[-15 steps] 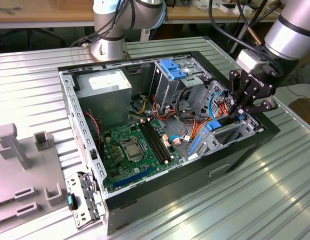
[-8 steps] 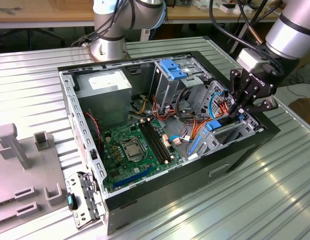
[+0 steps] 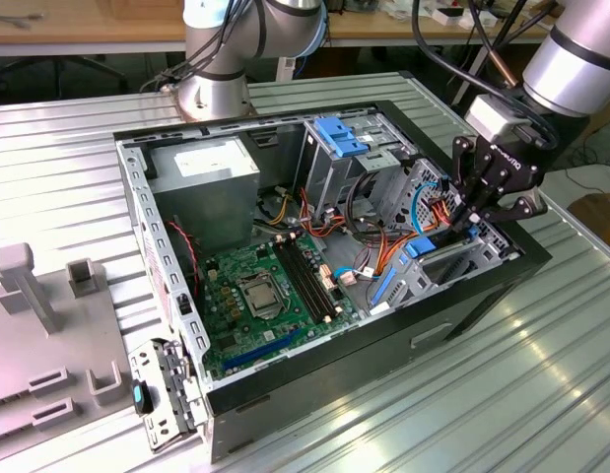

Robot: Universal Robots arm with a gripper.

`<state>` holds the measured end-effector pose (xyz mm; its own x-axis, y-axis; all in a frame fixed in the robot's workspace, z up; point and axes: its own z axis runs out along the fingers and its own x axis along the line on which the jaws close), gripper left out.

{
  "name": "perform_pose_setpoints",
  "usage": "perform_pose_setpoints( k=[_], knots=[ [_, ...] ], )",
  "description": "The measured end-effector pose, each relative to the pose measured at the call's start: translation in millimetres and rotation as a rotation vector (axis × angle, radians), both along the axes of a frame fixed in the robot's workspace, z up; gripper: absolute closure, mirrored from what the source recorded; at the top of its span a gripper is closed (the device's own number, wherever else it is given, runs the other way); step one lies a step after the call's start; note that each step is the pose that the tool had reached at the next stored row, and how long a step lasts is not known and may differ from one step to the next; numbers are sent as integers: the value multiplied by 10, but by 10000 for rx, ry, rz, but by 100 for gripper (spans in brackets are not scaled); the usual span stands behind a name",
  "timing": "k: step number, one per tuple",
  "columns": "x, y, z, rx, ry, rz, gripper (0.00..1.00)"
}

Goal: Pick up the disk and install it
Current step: 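Insert the first disk wire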

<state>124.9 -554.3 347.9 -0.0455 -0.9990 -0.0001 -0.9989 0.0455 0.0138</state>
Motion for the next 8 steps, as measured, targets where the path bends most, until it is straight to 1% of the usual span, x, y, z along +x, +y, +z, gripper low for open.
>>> perform_pose_setpoints(
  k=[2, 3, 8],
  knots=[
    [0, -1, 0, 0, 0, 333, 84],
    [0, -1, 0, 0, 0, 397, 84],
    [0, -1, -14, 1, 0, 400, 84]
  ],
)
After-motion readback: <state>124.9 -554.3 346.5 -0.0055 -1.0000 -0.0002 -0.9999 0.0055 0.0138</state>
